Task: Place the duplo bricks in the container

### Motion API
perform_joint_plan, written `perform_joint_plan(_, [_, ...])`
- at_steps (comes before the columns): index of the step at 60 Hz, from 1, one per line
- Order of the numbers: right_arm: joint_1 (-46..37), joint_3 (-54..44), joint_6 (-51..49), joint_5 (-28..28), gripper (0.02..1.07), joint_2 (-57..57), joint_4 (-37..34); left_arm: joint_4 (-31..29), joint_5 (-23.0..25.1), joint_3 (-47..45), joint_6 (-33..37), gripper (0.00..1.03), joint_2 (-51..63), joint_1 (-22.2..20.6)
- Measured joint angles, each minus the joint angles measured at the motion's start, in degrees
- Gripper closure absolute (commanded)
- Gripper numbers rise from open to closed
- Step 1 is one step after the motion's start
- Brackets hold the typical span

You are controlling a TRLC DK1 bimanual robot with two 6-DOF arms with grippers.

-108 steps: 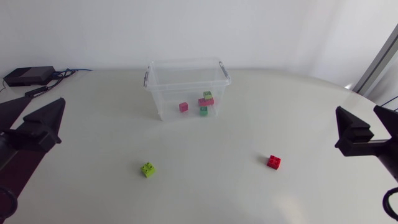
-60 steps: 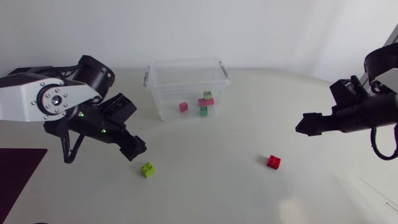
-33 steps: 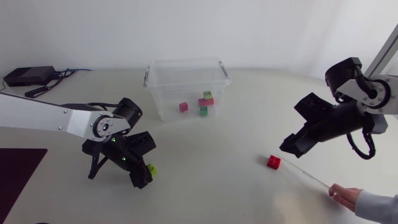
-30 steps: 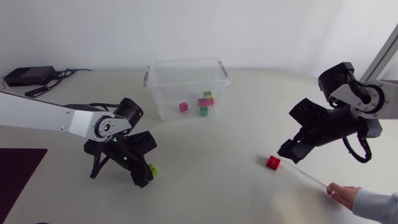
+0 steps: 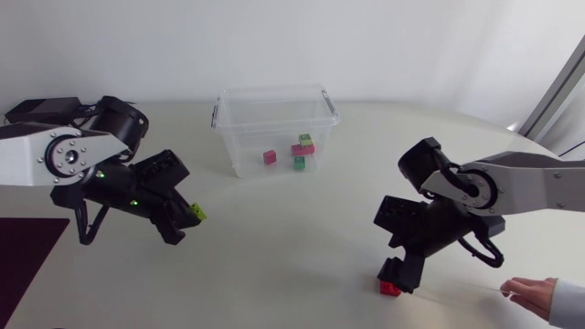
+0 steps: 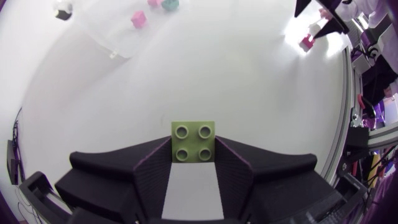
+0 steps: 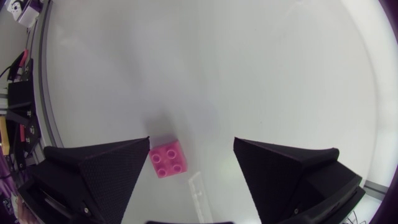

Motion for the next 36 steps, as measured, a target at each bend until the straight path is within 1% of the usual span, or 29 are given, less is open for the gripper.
perform_joint_plan(5, [2.0, -1.9, -1.6, 0.0, 0.1, -1.7, -1.5, -0.5, 1.8, 3.1, -0.2, 0.7, -4.5, 1.2])
perform_joint_plan(11, [3.1, -4.3, -3.7, 0.2, 0.1, -3.3, -2.0, 0.0, 3.1, 7.1, -1.4, 0.7, -7.1, 1.5])
perform_joint_plan(14, [3.2, -5.3, -4.9, 0.7, 0.1, -3.8, -1.9, 1.4, 3.3, 8.4, -2.3, 0.7, -7.5, 1.5])
perform_joint_plan(19, [3.2, -6.4, -6.7, 1.4, 0.1, -4.3, -1.9, 5.7, 3.7, 10.5, -4.7, 0.7, -7.3, 1.2])
perform_joint_plan(22, [3.2, -6.6, -8.0, 1.6, 0.1, -4.3, -1.9, 8.2, 3.7, 11.8, -6.0, 0.7, -6.6, 1.0])
perform_joint_plan(27, [3.0, -6.6, -9.6, 1.6, 0.1, -4.3, -1.7, 10.3, 3.7, 15.3, -7.7, 0.7, -3.7, 0.1])
perform_joint_plan(36, [2.7, -6.6, -11.1, 1.7, 0.1, -3.3, -0.7, 11.7, 3.7, 22.0, -9.6, 0.7, 4.1, -1.7])
